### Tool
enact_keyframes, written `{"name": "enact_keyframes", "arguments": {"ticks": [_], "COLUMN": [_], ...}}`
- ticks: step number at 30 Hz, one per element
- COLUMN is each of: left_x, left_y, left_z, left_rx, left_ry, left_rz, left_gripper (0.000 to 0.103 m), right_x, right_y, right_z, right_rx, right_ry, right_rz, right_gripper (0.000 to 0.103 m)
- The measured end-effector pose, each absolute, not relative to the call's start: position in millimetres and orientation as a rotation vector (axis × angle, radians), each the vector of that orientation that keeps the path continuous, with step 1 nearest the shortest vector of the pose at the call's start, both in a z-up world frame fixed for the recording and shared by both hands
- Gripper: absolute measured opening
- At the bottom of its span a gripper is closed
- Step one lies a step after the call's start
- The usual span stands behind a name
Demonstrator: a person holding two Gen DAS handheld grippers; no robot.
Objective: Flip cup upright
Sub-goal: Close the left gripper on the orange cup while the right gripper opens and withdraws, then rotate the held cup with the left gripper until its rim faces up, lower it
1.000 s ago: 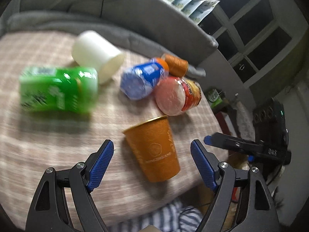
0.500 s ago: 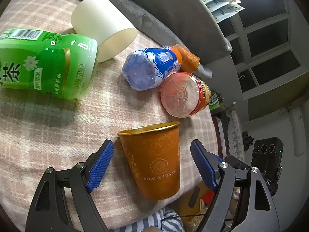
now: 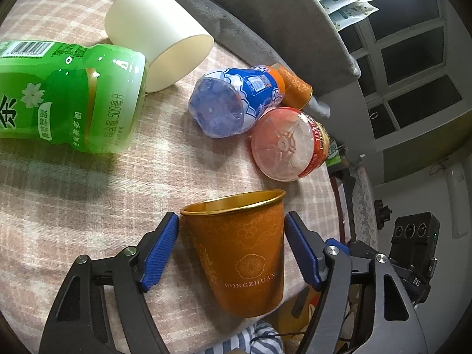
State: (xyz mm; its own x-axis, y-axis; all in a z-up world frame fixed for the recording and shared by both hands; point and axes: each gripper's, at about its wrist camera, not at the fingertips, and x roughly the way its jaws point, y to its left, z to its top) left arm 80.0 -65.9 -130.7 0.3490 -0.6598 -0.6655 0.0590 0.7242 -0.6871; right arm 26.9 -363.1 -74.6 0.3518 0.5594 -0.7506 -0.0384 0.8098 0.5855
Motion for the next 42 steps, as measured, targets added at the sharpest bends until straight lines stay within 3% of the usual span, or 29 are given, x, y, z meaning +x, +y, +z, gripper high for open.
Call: {"name": "enact_keyframes", "arguments": {"ticks": [17, 32, 42], "left_x": [62.0, 41.3, 38.2], "left_y": [-72.6, -104.3, -112.7], "left_z": [-100.6, -72.4, -85.9], "left_rx": [-0.474, -0.159, -0.076], "left_ry": [0.984, 0.702, 0.632], "left_rz": [-0.498, -0.414, -0.388], "left_gripper": [0.067, 0.067, 0.067], "right_x": [26.0, 24.6, 22.7], "right_y": [-362.0, -359.7, -358.5], "right_z": [-70.8, -70.4, -70.0], "right_rx": [0.509, 0.511, 0.509], "right_ry": [1.141, 1.138, 1.132], "right_rz": [0.394, 0.396, 0.403], "right_gripper": [0.079, 0.079, 0.079]}}
